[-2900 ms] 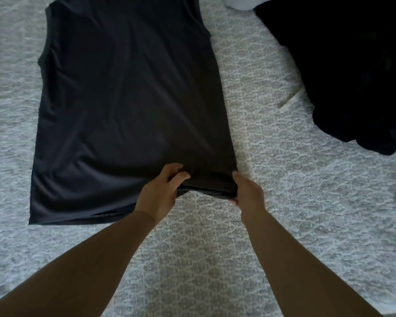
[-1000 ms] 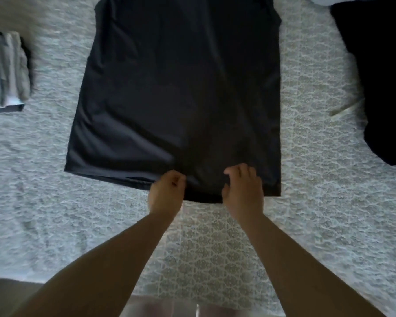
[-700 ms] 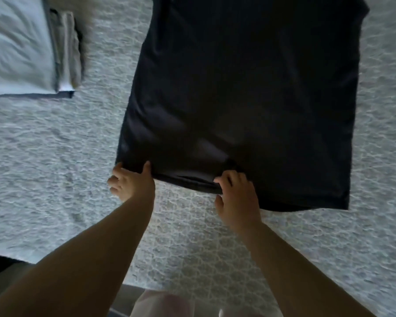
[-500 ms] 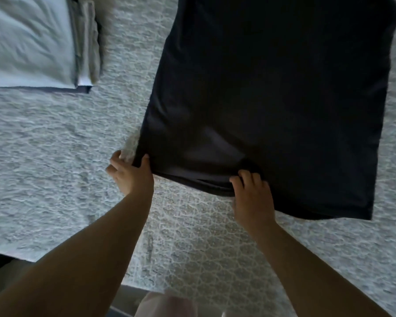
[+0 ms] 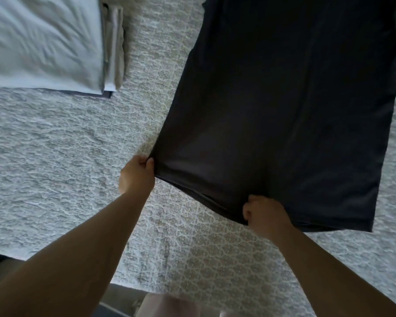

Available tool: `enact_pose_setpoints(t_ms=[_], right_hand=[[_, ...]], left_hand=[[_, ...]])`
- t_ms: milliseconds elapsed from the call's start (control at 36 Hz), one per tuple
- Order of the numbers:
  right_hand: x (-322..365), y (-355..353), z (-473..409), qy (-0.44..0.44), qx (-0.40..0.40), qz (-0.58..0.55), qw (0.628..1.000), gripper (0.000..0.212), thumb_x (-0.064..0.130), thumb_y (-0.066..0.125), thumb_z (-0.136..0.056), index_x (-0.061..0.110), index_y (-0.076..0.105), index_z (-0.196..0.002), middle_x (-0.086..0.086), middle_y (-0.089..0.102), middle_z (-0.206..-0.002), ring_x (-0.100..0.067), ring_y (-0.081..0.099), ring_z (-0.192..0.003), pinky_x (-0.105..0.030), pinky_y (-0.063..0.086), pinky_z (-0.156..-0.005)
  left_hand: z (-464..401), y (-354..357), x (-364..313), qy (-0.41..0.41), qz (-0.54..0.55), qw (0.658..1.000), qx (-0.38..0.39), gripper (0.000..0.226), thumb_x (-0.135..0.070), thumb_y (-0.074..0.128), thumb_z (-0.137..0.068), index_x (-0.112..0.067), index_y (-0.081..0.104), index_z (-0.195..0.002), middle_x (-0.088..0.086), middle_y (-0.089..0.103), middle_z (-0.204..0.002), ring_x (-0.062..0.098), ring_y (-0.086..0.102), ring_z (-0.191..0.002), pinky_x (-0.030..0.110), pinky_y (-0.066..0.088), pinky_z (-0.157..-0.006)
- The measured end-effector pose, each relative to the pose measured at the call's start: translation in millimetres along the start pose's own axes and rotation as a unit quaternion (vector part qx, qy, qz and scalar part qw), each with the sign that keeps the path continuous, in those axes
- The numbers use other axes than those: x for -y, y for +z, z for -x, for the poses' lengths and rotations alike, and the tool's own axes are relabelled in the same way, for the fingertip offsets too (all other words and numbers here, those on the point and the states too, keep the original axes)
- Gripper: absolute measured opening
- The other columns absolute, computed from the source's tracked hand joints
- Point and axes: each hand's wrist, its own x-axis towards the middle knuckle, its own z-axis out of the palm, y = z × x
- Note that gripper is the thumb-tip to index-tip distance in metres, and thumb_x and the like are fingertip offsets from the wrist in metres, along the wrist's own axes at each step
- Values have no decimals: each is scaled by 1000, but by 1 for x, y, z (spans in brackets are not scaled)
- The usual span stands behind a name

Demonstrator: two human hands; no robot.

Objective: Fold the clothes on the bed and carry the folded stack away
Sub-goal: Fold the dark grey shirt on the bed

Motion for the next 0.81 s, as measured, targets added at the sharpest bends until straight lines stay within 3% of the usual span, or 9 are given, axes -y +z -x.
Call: enact_pose_setpoints(t_ms=[83, 194, 278, 361, 444, 611, 667, 750, 806], right_hand=[[9, -4, -5, -52, -40, 33, 997, 21, 20, 41, -94, 20, 61, -88, 1, 58, -92, -21, 58, -75, -29, 37, -62], [18, -15, -18, -28, -175, -95, 980, 17, 13, 50, -89, 14, 61, -76, -3, 61, -79, -25, 58, -63, -30, 40, -58], [18, -29, -32, 3, -272, -136, 953, 19, 10, 61, -80, 15, 65, -97, -5, 62, -103, -25, 60, -89, -33, 46, -68], [13, -35, -42, 61, -216, -76, 971, 72, 27, 61, -82, 26, 29, -146, -7, 21, -155, -27, 23, -140, -46, 27, -110], [10, -35, -48, 66, -146, -63, 985, 82, 39, 53, -87, 33, 1, -151, -1, -10, -159, -23, -5, -146, -50, 11, -117], [-1, -44, -48, 36, -121, -183, 975, 68, 39, 51, -91, 34, 17, -149, 9, -4, -159, -14, -5, -146, -45, 12, -118], [-7, -53, -47, 37, -117, -292, 948, 59, 40, 50, -94, 32, 26, -148, 10, 9, -158, -11, 4, -145, -40, 14, -118], [-14, -73, -47, 75, -115, -549, 825, 50, 39, 45, -98, 30, 33, -146, 8, 33, -151, -3, 30, -133, -21, 24, -107], [-23, -83, -49, 91, -128, -618, 770, 48, 39, 38, -100, 26, 32, -146, 6, 40, -146, 2, 36, -120, -15, 26, -96]], left_hand=[[-1, 0, -7, -8, -19, 1000, -4, 21, -38, 49, -93, -23, 59, -103, 1, 61, -94, 20, 52, -79, 35, 42, -70], [-2, 4, -20, 50, -38, 998, -15, 31, -44, 51, -90, -20, 56, -109, 2, 59, -109, 23, 55, -91, 36, 38, -70], [-11, 5, -33, 109, -45, 993, -23, 40, -48, 56, -88, -19, 54, -115, 3, 57, -114, 24, 57, -99, 34, 37, -71], [-19, 8, -48, 162, -56, 985, -20, 48, -45, 62, -86, -15, 51, -123, 7, 55, -120, 28, 56, -106, 36, 38, -75], [-25, 11, -63, 159, -1, 987, 0, 51, -40, 65, -85, -16, 50, -127, 7, 60, -121, 29, 56, -110, 35, 40, -82], [-5, 11, -99, 150, 128, 980, -10, 36, -34, 59, -89, -20, 57, -123, 1, 66, -106, 18, 59, -95, 23, 36, -71], [17, 18, -109, 216, 103, 971, -11, 32, -32, 55, -90, -20, 58, -120, 2, 68, -100, 24, 63, -92, 26, 39, -70], [53, 44, -122, 298, -50, 953, 7, 45, -34, 50, -92, -30, 43, -136, 6, 66, -106, 31, 64, -93, 32, 40, -68], [73, 65, -128, 332, -157, 929, 40, 55, -34, 46, -94, -36, 26, -145, 6, 63, -113, 31, 63, -95, 33, 38, -66]])
